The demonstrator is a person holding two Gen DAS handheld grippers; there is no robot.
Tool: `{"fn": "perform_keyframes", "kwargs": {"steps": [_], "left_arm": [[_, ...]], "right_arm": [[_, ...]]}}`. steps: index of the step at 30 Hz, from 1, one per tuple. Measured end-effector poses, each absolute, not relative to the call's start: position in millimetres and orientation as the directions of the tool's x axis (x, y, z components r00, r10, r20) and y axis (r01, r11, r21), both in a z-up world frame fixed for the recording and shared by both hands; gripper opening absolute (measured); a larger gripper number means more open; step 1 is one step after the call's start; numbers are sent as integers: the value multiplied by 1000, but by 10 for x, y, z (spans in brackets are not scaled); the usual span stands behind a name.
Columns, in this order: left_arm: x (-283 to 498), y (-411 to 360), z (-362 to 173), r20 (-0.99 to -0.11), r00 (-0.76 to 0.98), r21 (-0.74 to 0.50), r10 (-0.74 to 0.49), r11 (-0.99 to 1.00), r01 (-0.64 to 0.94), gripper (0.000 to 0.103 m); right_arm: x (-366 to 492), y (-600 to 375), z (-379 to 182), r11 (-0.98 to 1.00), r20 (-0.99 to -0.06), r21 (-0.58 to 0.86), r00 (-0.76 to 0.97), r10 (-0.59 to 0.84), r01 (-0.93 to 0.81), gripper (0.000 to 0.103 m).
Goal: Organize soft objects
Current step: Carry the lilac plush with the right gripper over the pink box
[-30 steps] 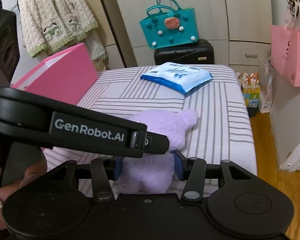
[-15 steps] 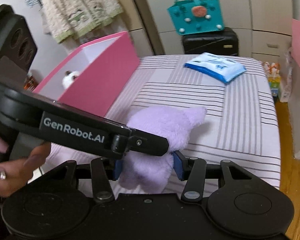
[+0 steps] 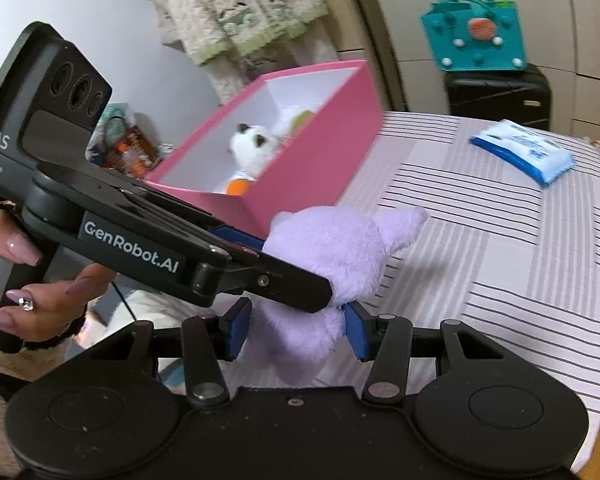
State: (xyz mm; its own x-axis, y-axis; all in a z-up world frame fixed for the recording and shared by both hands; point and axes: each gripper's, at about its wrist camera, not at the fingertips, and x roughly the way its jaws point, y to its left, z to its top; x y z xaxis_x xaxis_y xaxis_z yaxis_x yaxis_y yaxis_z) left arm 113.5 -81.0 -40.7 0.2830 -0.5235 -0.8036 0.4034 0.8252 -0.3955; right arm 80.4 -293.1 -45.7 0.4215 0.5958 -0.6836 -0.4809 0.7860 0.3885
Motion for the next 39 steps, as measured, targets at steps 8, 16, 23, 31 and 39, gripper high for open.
{"fn": "perform_keyframes", "kwargs": {"steps": [8, 16, 23, 31, 39], "left_arm": [[947, -387, -112, -793, 332, -366, -511, 835, 411, 52], [807, 0, 40, -794, 371, -352, -481, 862, 364, 52], [791, 277, 199, -771, 427, -339, -473, 872, 353, 52], [1045, 499, 385, -683, 553, -304, -477, 874, 379, 52], [1536, 680, 417, -648, 590, -318, -481, 875, 365, 52]], "right_arm": [[761, -2625, -228, 719, -649, 421, 370, 665, -553, 54], [802, -2309, -110, 649, -635, 475, 280, 721, -595, 53], [895, -2057, 69, 628, -620, 441, 289, 730, -641, 53], [1172, -1859, 274, 657, -555, 327, 425, 715, -679, 53], [1689, -1685, 285, 665, -542, 319, 446, 712, -675, 53]]}}
